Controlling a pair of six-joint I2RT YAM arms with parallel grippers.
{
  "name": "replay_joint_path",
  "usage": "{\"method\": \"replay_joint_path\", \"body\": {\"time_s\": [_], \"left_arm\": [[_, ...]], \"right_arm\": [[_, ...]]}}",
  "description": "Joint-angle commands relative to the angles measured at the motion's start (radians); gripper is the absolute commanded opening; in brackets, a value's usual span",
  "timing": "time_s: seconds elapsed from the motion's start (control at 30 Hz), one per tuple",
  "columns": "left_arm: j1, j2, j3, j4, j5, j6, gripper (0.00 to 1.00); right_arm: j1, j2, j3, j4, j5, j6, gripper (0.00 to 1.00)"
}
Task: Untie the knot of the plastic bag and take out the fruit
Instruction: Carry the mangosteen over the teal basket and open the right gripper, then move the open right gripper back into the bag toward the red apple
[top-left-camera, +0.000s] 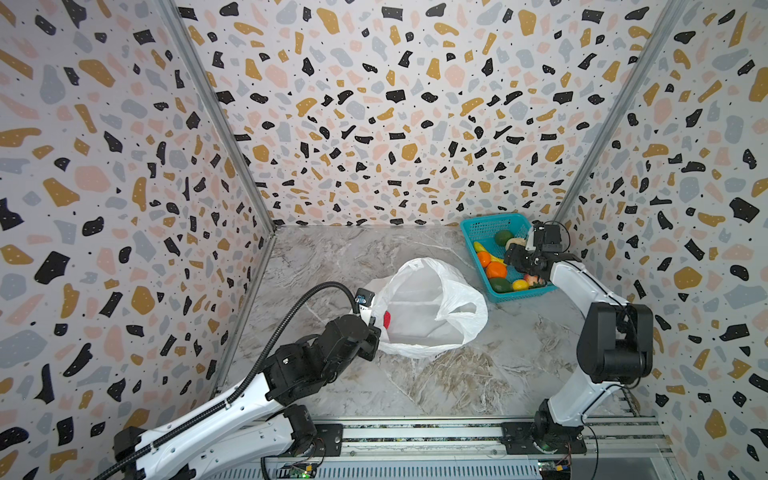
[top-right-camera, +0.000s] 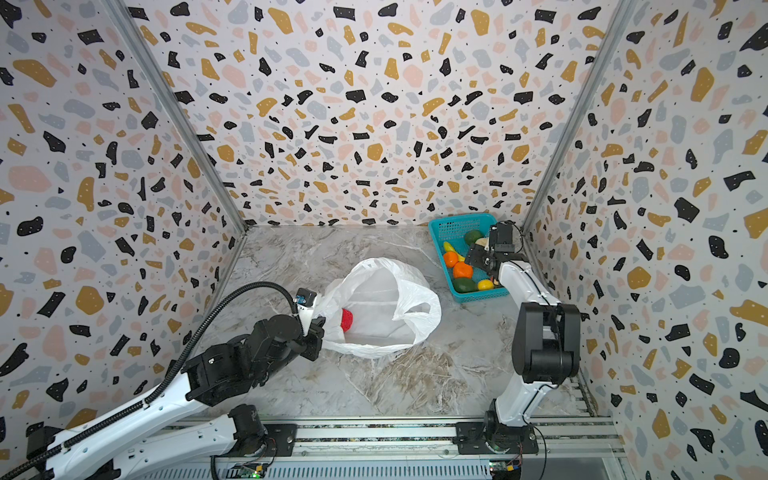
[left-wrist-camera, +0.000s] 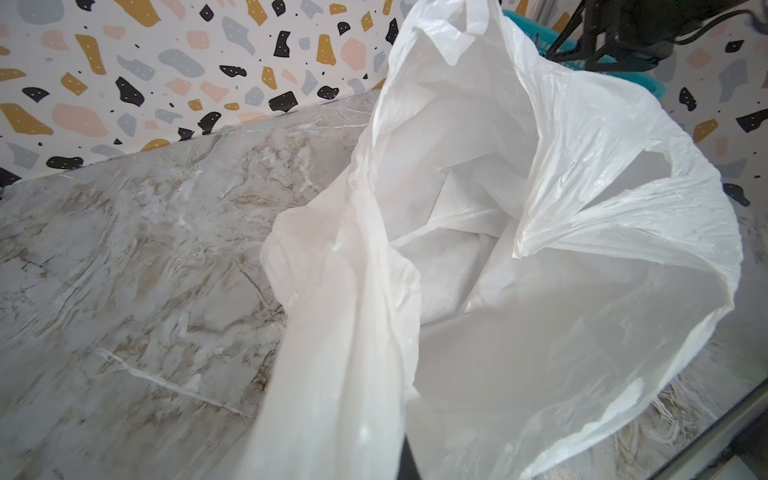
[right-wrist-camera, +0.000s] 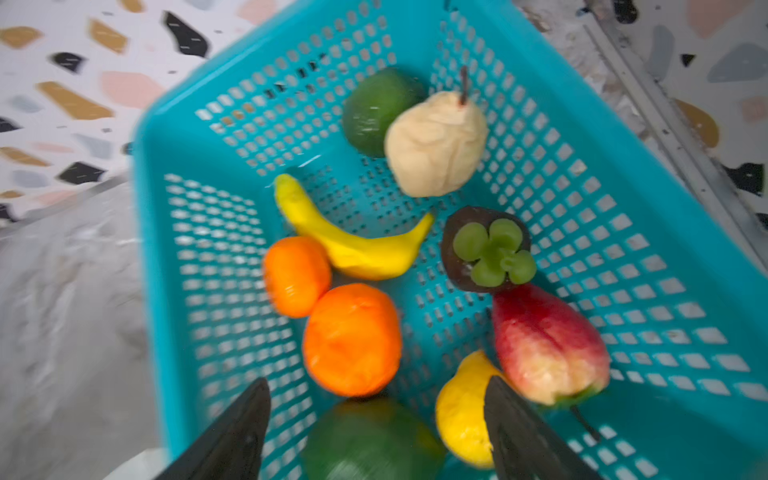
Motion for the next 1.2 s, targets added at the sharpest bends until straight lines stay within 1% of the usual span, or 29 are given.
{"method": "replay_joint_path", "body": {"time_s": [0.0, 0.17, 0.27, 0.4, 0.53, 0.6, 0.67, 0.8, 0.93, 1.1, 1.17], "left_arm": [[-0.004, 0.017, 0.039, -0.055, -0.085, -0.038, 0.0], [-0.005, 0.049, 0.082, -0.108, -0.125, -0.023, 0.0], [-0.005, 0.055, 0.099, -0.13, -0.156, -0.018, 0.0], [-0.005, 0.055, 0.112, -0.151, -0.185, -0.014, 0.0], [-0.005, 0.06, 0.116, -0.155, -0.194, -0.012, 0.0], [-0.005, 0.069, 0.117, -0.158, -0.195, -0.013, 0.0], [-0.005, 0.07, 0.117, -0.161, -0.202, -0.018, 0.0], [-0.005, 0.061, 0.121, -0.17, -0.209, -0.022, 0.0], [-0.005, 0.067, 0.125, -0.179, -0.211, -0.027, 0.0], [-0.006, 0.065, 0.116, -0.163, -0.213, -0.034, 0.0], [-0.005, 0.067, 0.111, -0.157, -0.207, -0.034, 0.0]], "right_arm": [[0.069, -0.144, 0.045, -0.119, -0.125, -0.012, 0.82], [0.184, -0.276, 0.039, -0.22, -0.208, -0.006, 0.81], [0.286, -0.338, 0.036, -0.266, -0.234, -0.004, 0.81], [0.448, -0.409, 0.02, -0.264, -0.26, 0.043, 0.81], [0.619, -0.438, 0.033, -0.232, -0.222, 0.082, 0.81], [0.702, -0.433, 0.04, -0.218, -0.19, 0.076, 0.81], [0.764, -0.422, 0.033, -0.201, -0.165, 0.055, 0.81], [0.854, -0.401, -0.039, -0.113, -0.123, 0.016, 0.81], [0.92, -0.369, -0.141, -0.004, -0.075, -0.022, 0.8], [0.956, -0.266, -0.239, 0.143, -0.042, -0.054, 0.78], [0.957, -0.205, -0.249, 0.183, -0.046, -0.054, 0.77]]}}
